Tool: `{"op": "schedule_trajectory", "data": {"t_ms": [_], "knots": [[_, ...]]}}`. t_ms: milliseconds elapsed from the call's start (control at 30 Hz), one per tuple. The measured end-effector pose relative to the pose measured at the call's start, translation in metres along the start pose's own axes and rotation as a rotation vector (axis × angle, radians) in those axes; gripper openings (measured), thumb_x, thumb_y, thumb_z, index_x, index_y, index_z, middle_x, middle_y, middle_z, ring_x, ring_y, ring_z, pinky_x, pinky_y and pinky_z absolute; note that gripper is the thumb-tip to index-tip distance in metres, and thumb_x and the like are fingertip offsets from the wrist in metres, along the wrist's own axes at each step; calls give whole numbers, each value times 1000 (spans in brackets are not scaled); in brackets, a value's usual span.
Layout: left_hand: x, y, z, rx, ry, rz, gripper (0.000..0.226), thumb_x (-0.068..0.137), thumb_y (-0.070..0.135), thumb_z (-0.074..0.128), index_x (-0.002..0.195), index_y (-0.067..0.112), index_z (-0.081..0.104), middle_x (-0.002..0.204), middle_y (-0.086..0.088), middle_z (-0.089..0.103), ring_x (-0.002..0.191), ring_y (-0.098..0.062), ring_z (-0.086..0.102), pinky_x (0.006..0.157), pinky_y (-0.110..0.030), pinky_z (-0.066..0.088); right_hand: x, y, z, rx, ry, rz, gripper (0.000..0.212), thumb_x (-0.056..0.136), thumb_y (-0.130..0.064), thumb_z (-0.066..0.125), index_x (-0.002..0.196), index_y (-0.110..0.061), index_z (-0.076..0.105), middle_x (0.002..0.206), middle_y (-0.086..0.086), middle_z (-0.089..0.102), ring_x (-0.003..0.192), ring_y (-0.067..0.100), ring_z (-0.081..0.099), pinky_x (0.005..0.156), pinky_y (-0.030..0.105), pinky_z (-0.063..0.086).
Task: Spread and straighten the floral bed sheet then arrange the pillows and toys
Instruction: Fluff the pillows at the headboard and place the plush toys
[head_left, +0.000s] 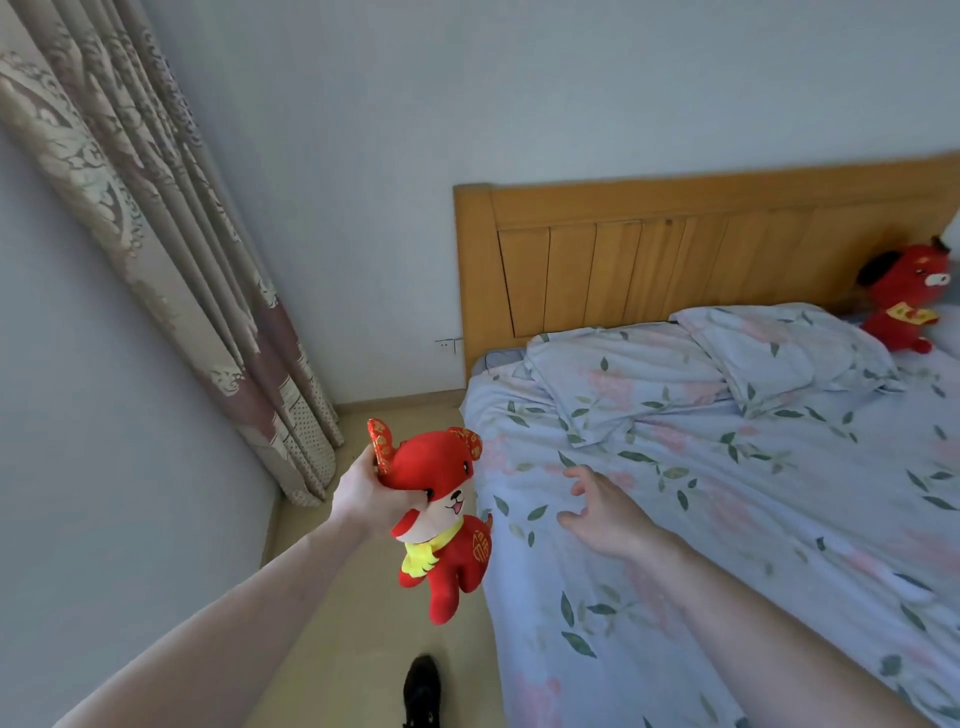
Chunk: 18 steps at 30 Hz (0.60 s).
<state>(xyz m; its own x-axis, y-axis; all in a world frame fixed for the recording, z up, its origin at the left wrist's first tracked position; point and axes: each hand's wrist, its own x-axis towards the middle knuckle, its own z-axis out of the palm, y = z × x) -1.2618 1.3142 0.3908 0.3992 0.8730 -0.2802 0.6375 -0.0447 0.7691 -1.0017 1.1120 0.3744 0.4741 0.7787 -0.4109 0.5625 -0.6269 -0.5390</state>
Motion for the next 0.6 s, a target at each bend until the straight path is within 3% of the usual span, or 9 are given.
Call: {"op": "schedule_trajectory", "data": {"t_ms": [133,333,500,600], "knots": [[89,22,5,25,-68,24,86,40,45,84,119,45,53,100,14,62,86,-9,61,61,-26,53,70,-11,-18,17,13,69,64,96,-36,60,152,-27,30,145,-1,44,116,17,56,85,28,40],[209,74,21,138,-133,70,92,51,34,93,131,33,49,113,4,62,104,-26,62,87,-45,61,152,-18,-47,80,47,154,62,96,-37,60,150,-29,32,143,-1,46,110,16,56,84,29,39],[303,120,56,241,-171,91,95,55,33,94,137,30,46,107,6,57,97,-23,58,83,-42,61,221,-7,-84,120,95,197,61,95,-37,61,148,-28,34,140,0,46,118,20,56,84,30,42],[349,139,78,265,-162,103,93,54,31,93,136,30,48,104,7,58,93,-20,58,80,-40,61,261,1,-104,123,95,213,57,94,-34,61,145,-29,35,136,0,46,110,17,55,84,32,46]]}}
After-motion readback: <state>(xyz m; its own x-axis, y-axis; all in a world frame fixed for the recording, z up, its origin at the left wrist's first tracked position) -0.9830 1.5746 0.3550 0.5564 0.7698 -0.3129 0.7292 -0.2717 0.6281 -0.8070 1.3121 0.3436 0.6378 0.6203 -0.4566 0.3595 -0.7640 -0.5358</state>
